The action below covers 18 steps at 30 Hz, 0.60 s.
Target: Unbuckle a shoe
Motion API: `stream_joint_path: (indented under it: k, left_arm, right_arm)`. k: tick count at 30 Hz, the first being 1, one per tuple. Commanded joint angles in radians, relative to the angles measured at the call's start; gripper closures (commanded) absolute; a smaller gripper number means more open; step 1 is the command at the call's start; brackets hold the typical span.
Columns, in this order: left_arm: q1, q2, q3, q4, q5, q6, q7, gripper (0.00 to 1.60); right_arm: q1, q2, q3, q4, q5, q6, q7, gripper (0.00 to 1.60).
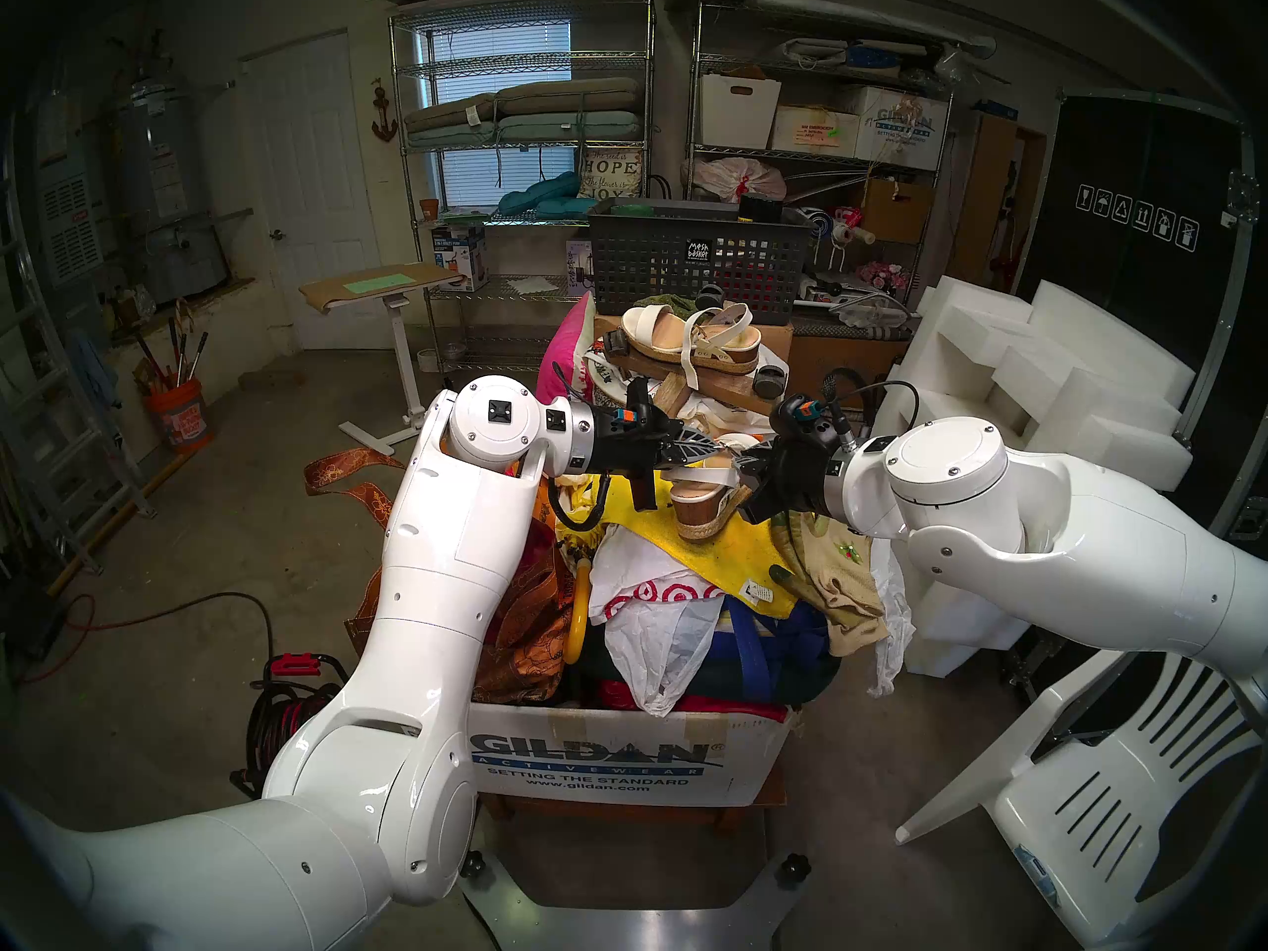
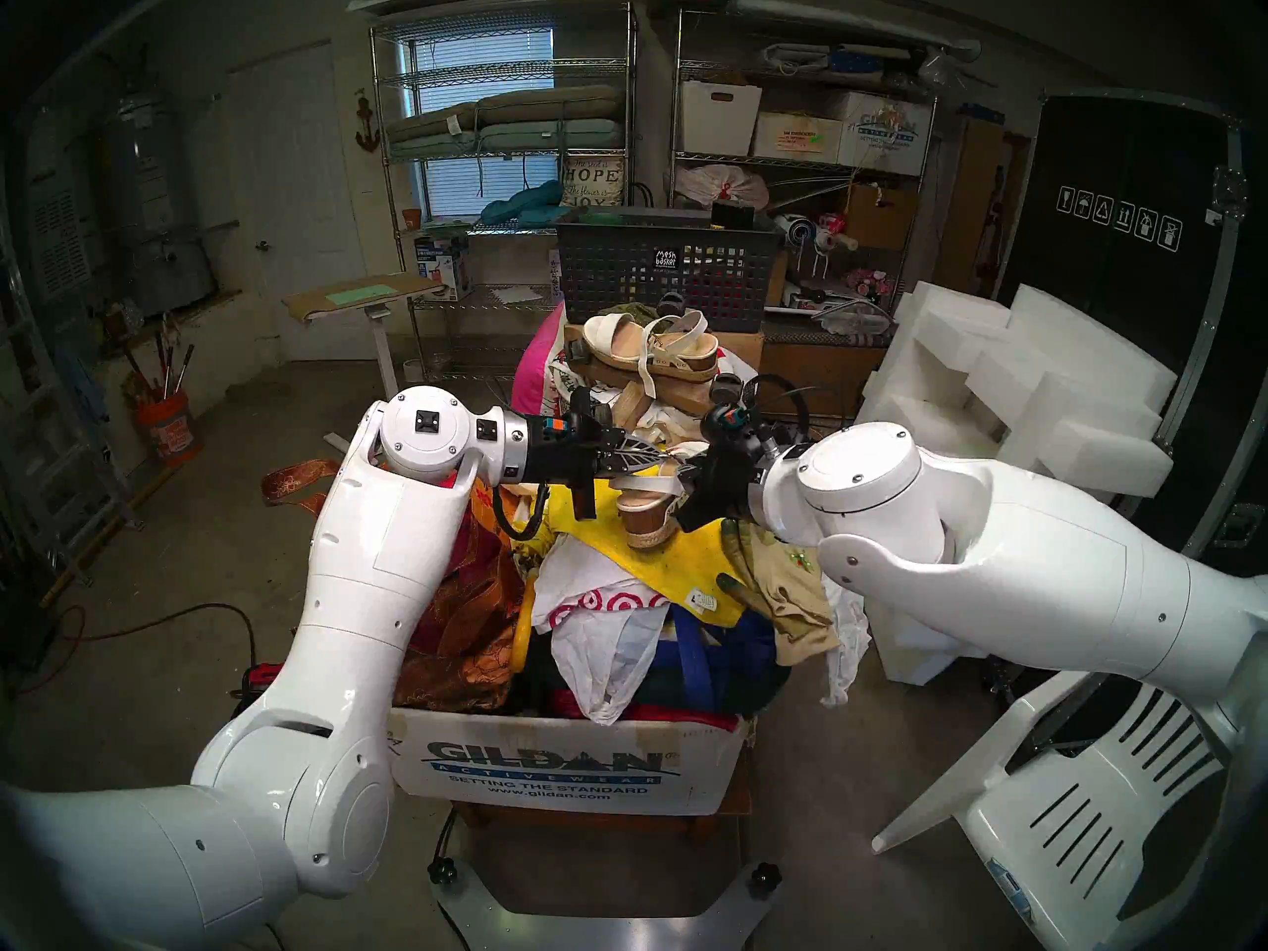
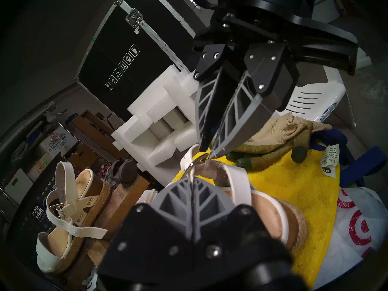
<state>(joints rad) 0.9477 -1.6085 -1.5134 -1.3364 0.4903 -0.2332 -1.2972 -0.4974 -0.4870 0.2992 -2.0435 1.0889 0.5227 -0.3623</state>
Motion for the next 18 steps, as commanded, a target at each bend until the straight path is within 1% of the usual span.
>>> stream_joint_path:
  k: [1, 10, 18]
  left_arm:
    - [-0.018, -0.003, -0.008, -0.03, -0.02, 0.011, -0.019, 1.6]
    - [-0.011, -0.013, -0.015, -0.039, -0.018, 0.01, -0.032, 1.6]
    - [-0.011, -0.018, -0.012, -0.038, -0.014, 0.01, -0.036, 1.6]
  right_arm:
    - [0.01, -0.015, 0.01, 0.011, -0.001, -0.013, 0.01, 0.82]
    - [0.014, -0.034, 0.008, 0.031, -0.013, -0.008, 0.023, 0.79]
    - [0.014, -0.046, 0.01, 0.036, -0.019, -0.004, 0.025, 0.8]
